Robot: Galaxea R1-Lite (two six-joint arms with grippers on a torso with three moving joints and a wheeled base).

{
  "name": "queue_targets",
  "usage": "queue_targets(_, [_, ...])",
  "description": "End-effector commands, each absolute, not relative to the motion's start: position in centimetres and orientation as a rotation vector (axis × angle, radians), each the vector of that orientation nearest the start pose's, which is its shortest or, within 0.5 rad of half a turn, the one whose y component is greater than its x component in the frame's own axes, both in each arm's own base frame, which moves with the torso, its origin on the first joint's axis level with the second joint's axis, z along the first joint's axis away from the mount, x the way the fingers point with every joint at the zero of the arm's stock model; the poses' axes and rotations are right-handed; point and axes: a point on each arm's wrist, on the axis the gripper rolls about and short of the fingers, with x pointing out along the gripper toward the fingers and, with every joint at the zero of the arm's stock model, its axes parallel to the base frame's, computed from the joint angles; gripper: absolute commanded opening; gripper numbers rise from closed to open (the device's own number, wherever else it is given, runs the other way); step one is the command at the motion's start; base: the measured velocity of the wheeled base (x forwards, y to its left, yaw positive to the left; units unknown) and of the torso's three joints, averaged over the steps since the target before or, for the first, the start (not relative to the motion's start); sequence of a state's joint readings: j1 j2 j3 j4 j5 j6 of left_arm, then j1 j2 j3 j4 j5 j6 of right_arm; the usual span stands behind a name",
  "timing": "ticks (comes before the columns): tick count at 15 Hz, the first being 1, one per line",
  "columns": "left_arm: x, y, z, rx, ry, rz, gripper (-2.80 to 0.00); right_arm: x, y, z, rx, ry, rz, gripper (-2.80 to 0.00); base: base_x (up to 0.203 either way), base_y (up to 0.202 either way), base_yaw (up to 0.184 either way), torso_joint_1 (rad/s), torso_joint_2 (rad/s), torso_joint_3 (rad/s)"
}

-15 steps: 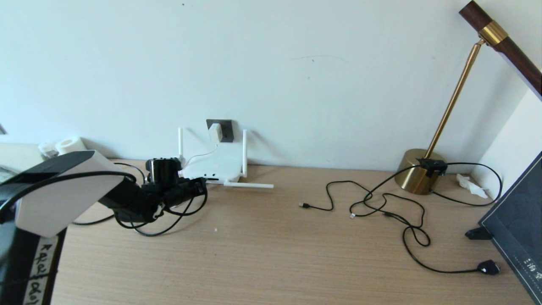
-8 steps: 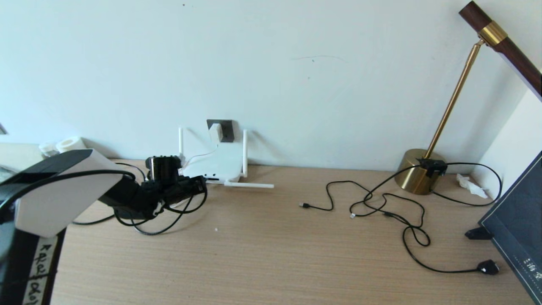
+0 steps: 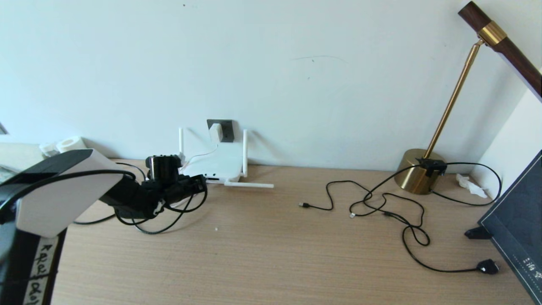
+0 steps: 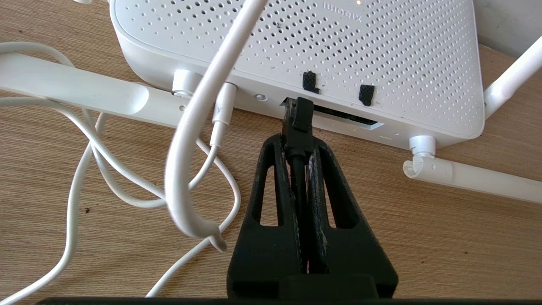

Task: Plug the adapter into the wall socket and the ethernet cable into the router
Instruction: Align cable and router interface

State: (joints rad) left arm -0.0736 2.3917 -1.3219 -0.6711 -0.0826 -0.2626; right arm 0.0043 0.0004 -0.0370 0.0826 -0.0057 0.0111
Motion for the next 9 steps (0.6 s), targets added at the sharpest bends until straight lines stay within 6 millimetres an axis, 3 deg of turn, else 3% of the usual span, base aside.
queue_targets(1, [46.42,-3.61,4.54,-0.262,0.417,-0.101,-2.80,-2.58,-0.03,7.71,0.012,0.046,-0.002,0.00,0.000,0.000,0.000,0.000,0.00,0.000])
queue_targets(9, [46.43,-3.61,3.83,-0.263,0.433,-0.098,-2.80,-2.58,-0.02,7.71,0.011,0.046,0.000,0.00,0.000,0.000,0.000,0.000,0.00,0.000])
